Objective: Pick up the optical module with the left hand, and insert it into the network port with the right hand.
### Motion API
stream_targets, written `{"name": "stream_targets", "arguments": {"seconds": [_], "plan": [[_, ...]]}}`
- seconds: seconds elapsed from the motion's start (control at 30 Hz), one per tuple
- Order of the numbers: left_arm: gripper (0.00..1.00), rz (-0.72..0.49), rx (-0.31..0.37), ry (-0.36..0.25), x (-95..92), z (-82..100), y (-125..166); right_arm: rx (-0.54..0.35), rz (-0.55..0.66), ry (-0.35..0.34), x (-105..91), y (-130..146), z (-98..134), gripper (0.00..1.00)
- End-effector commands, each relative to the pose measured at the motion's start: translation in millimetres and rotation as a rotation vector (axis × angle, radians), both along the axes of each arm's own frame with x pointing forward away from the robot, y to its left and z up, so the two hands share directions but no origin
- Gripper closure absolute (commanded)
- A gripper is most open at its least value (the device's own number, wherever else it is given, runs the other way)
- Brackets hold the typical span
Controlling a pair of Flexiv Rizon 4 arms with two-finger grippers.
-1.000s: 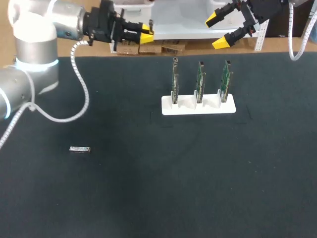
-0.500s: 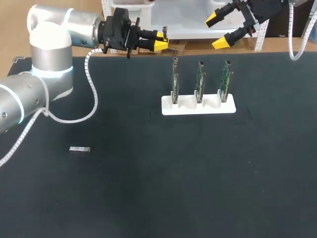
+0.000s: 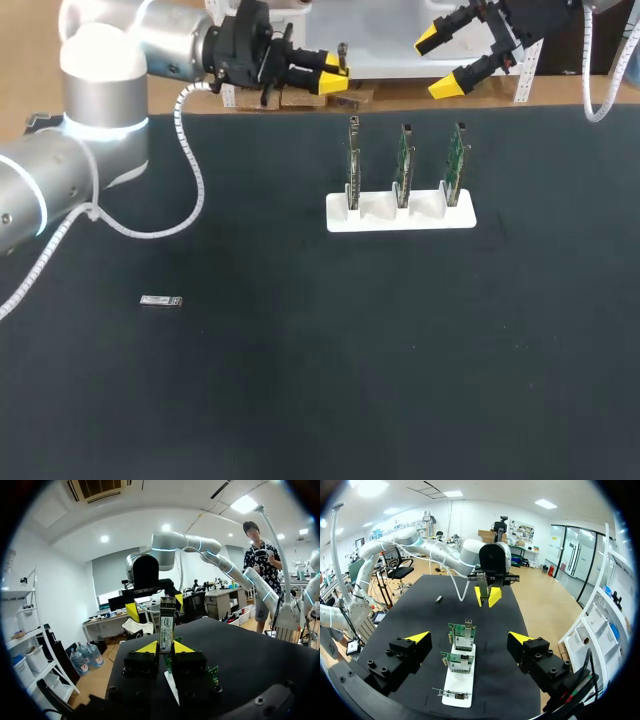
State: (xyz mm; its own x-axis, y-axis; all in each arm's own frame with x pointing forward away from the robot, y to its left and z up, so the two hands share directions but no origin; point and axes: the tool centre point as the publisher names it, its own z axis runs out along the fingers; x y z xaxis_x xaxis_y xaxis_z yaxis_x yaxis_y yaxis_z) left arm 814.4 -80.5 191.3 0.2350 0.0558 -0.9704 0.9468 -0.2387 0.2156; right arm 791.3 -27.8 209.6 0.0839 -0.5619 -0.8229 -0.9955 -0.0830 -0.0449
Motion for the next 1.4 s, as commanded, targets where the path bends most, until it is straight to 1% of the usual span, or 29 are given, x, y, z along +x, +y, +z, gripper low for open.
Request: {"name": "stream_targets", "arguments": {"seconds": [0.03, 0.27, 0.33, 0.5, 0.53, 0.57, 0.63, 0.67, 0.8, 0.83, 0.87, 0.9, 0.93, 1.0, 1.07, 1.17, 1.27, 1.3, 1.33, 1.4], "plan": [[1.00, -0.104, 0.036, 0.008, 6.5, 2.4, -5.8, 0.000, -0.003, -0.002, -1.6, -0.2, 0.0, 0.00], [1.00, -0.093, 0.022, -0.013, -4.9, 4.7, -9.5, 0.000, -0.003, -0.002, -1.6, -0.2, 0.0, 0.00], [1.00, -0.097, 0.036, -0.012, -7.1, 2.9, -14.0, 0.000, -0.003, -0.002, -1.6, -0.2, 0.0, 0.00], [1.00, -0.102, 0.038, -0.016, -6.9, -0.2, -15.8, 0.000, -0.003, -0.002, -1.6, -0.2, 0.0, 0.00], [1.00, -0.083, 0.044, -0.017, -5.4, 0.2, -14.4, 0.000, -0.003, -0.002, -1.6, -0.2, 0.0, 0.00], [1.00, -0.069, 0.066, -0.023, -4.4, 0.8, -13.5, 0.000, -0.003, -0.002, -1.6, -0.2, 0.0, 0.00], [1.00, -0.048, 0.071, -0.022, 0.8, 1.8, -11.6, 0.000, -0.003, -0.002, -1.6, -0.2, 0.0, 0.00], [1.00, -0.039, 0.087, -0.020, 3.9, 1.8, -11.2, 0.000, -0.003, -0.002, -1.6, -0.2, 0.0, 0.00], [1.00, -0.030, 0.103, -0.021, 16.1, 3.0, -13.7, 0.000, -0.003, -0.002, -1.6, -0.2, 0.0, 0.00], [1.00, -0.014, 0.119, -0.015, 18.2, 3.2, -14.3, 0.000, -0.003, -0.002, -1.6, -0.2, 0.0, 0.00], [1.00, -0.014, 0.113, -0.016, 19.8, 3.4, -14.1, 0.000, -0.003, -0.002, -1.6, -0.2, 0.0, 0.00], [1.00, 0.000, 0.109, -0.024, 21.0, 4.4, -13.0, 0.000, -0.003, -0.002, -1.6, -0.2, 0.0, 0.00], [1.00, 0.032, 0.130, -0.029, 21.1, 5.3, -11.3, 0.000, -0.003, -0.002, -1.6, -0.2, 0.0, 0.00], [1.00, 0.080, 0.137, -0.034, 20.5, 6.4, -8.0, 0.000, -0.003, -0.002, -1.6, -0.2, 0.0, 0.00], [1.00, 0.142, 0.174, -0.035, 20.0, 7.3, -4.7, 0.000, -0.003, -0.002, -1.6, -0.2, 0.0, 0.00], [1.00, 0.182, 0.217, -0.030, 19.4, 6.9, -3.7, 0.000, -0.003, -0.002, -1.6, -0.2, 0.0, 0.00], [1.00, 0.176, 0.211, -0.029, 19.2, 5.1, -3.8, 0.000, -0.003, -0.002, -1.6, -0.2, 0.0, 0.00], [1.00, 0.161, 0.196, -0.043, 19.0, 4.8, -4.1, 0.000, -0.003, -0.002, -1.6, -0.2, 0.0, 0.00], [1.00, 0.137, 0.167, -0.082, 17.0, 5.9, -4.2, 0.000, -0.003, -0.002, -1.6, -0.2, 0.0, 0.00], [1.00, 0.130, 0.163, -0.078, 16.0, 6.8, -4.5, 0.000, -0.003, -0.002, -1.6, -0.2, 0.0, 0.00]]}}
